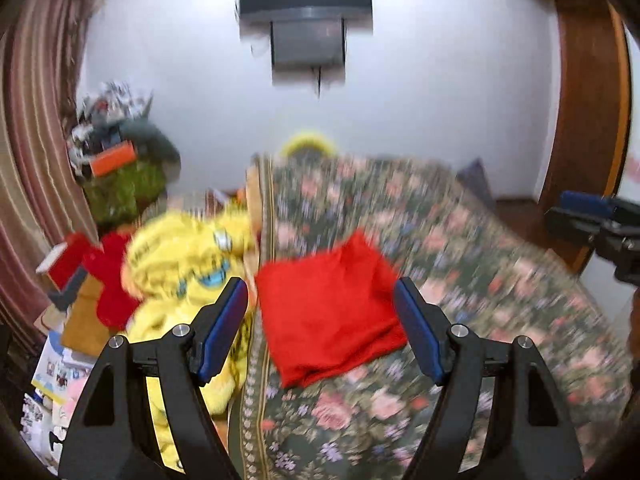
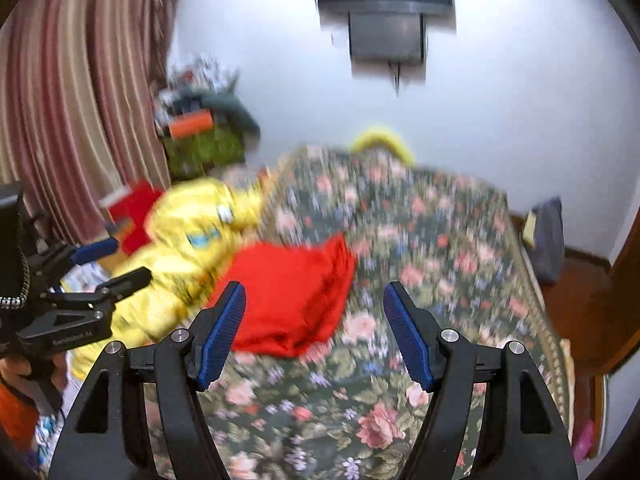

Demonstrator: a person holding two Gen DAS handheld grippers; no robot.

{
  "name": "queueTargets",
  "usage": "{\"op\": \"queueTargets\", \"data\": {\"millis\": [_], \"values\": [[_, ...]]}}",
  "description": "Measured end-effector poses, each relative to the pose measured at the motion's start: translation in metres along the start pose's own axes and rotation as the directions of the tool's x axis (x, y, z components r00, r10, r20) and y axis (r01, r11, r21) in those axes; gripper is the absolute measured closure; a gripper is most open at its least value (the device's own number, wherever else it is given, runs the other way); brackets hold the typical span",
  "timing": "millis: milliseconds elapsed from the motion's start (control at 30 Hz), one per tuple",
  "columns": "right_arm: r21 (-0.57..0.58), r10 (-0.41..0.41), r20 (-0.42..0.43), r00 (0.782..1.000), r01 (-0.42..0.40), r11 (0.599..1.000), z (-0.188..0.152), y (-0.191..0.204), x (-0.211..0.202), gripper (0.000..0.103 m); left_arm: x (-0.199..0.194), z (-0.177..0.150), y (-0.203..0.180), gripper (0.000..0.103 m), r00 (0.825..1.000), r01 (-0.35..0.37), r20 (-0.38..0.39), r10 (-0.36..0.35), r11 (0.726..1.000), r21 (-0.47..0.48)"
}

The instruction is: Fold large clothes

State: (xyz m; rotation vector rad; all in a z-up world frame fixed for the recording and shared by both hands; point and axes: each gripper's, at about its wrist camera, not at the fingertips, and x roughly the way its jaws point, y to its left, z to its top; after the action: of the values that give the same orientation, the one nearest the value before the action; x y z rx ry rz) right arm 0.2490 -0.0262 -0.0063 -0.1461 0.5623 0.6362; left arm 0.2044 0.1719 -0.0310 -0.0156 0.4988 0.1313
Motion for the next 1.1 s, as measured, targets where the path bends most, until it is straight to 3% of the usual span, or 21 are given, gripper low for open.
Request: {"op": "queueTargets", "data": {"millis": [133,233,433,500,600,667,767,1100], "values": [[-0.012,0.016,0.166,0.986,-0.015,1.0,0.013,0.018,-0.056,0.035,-0.058,0.016,-0.008,0.028,0.989,0.007,0.146,-0.007,1.0,-0.003],[-0.022,0.036,0.26,0.965,-0.031,0.999,0.015,0.029,-0.088,0.035,-0.099,0.019,-0.014,0.028,0.97,0.023,0.243,-0.02,1.0,-0.007],[-0.033,0.068,0.368,0.927,-0.06,0.998,0.012,0.048,-0.128,0.031,-0.153,0.014,-0.025,0.028,0.934,0.029,0.356,-0.02,0.999,-0.019],[-0.022,0.074,0.38,0.922,-0.071,0.997,0.01,0.05,-0.132,0.03,-0.163,0.011,-0.027,0.024,0.926,0.022,0.378,-0.01,0.999,-0.028],[-0.016,0.067,0.385,0.92,-0.066,0.998,0.007,0.053,-0.133,0.027,-0.174,0.005,-0.028,0.008,0.916,0.005,0.401,0.015,0.999,-0.049],[-0.012,0.043,0.384,0.922,-0.042,0.999,0.006,0.057,-0.132,0.016,-0.177,0.002,-0.026,0.002,0.911,-0.007,0.411,0.031,0.998,-0.061],[-0.008,0.014,0.401,0.916,-0.012,1.0,0.002,0.06,-0.132,0.0,-0.178,0.0,-0.027,0.002,0.911,-0.028,0.41,0.052,0.998,-0.064],[-0.007,-0.029,0.4,0.916,0.035,0.999,0.0,0.061,-0.141,0.0,-0.179,-0.009,-0.035,0.002,0.919,-0.036,0.39,0.056,0.998,-0.06]]}}
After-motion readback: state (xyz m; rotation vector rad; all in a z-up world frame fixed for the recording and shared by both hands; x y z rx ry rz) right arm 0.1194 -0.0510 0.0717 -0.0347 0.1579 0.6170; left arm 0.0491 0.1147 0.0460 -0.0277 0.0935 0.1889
